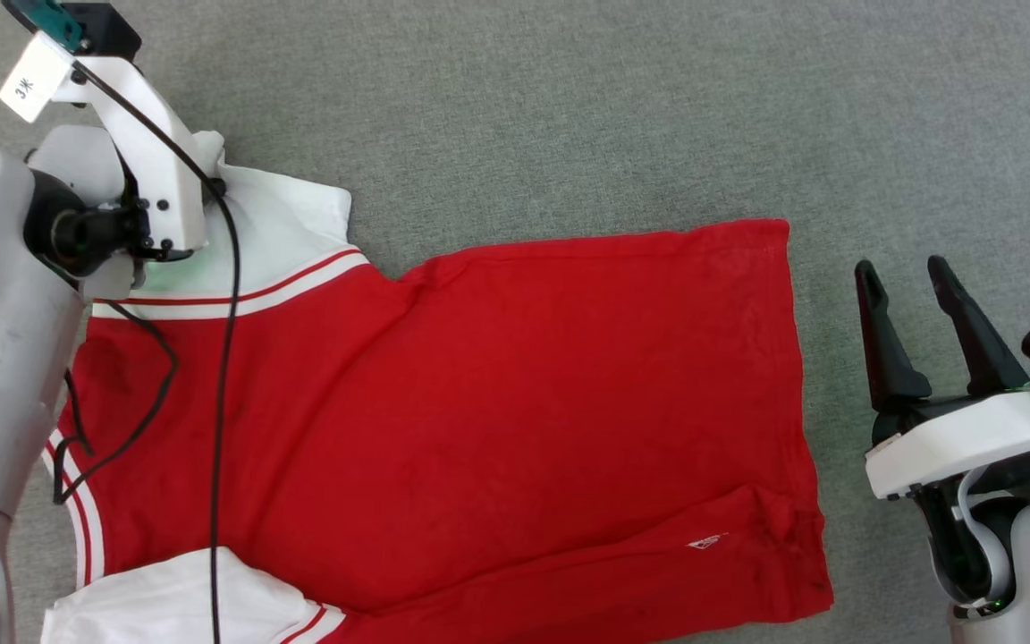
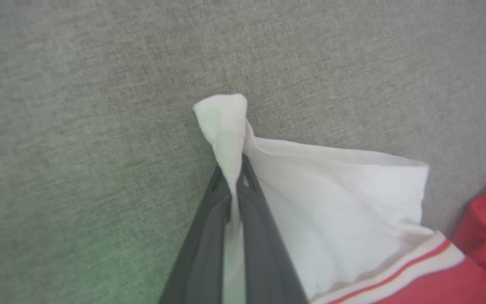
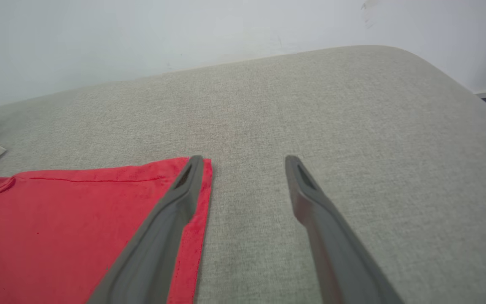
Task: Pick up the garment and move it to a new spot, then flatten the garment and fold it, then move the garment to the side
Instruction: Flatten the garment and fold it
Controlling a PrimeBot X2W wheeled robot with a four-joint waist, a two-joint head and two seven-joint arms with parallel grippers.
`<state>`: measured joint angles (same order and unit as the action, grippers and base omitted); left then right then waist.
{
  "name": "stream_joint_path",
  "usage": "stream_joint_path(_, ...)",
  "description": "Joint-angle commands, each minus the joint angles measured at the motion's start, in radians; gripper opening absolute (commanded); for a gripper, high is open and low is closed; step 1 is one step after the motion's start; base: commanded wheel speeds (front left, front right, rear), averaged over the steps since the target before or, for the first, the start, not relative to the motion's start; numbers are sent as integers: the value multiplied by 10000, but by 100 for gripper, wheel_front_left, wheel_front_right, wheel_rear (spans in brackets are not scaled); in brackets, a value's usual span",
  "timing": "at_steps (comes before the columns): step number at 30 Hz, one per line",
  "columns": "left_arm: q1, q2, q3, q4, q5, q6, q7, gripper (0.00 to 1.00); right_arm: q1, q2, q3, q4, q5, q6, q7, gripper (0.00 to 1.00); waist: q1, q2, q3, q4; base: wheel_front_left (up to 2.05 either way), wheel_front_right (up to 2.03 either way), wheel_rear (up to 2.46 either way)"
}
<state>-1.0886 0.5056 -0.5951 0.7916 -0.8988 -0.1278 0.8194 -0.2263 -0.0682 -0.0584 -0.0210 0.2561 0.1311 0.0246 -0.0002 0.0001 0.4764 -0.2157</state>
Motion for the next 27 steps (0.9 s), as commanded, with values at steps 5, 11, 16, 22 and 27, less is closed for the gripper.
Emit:
stream_joint_path(5, 353, -349, -105, 409, 278, -8, -1307, 0, -499, -604, 83, 754, 640, -8, 874, 100, 2, -1, -479, 278, 0, 0, 0)
stream_joint_path(11, 72, -524, 84, 357, 267, -12, -2298, 0, -1327, -1376, 442, 1770, 1257, -8, 2345, 100, 2, -1, -782, 676, 0, 0, 0)
stream_joint_path(16, -51, -657, 265, 22, 44, -26, -2952, 0, -2318, -2095, 1208, 2495, 1778, -8, 3757, 100, 2, -1, -833, 1164, 0, 0, 0)
stream_joint_path(22, 171, -744, 46, -677, -53, -34, -3362, 0, -3380, -2745, 2292, 3533, 2244, -8, 5278, 100, 2, -1, -643, 1761, 0, 0, 0)
stream_joint_path(27, 409, -759, -192, -1290, -265, -35, -3593, 0, -3634, -2801, 3199, 4847, 2755, -3, 6779, 100, 2, -1, -491, 2109, 0, 0, 0)
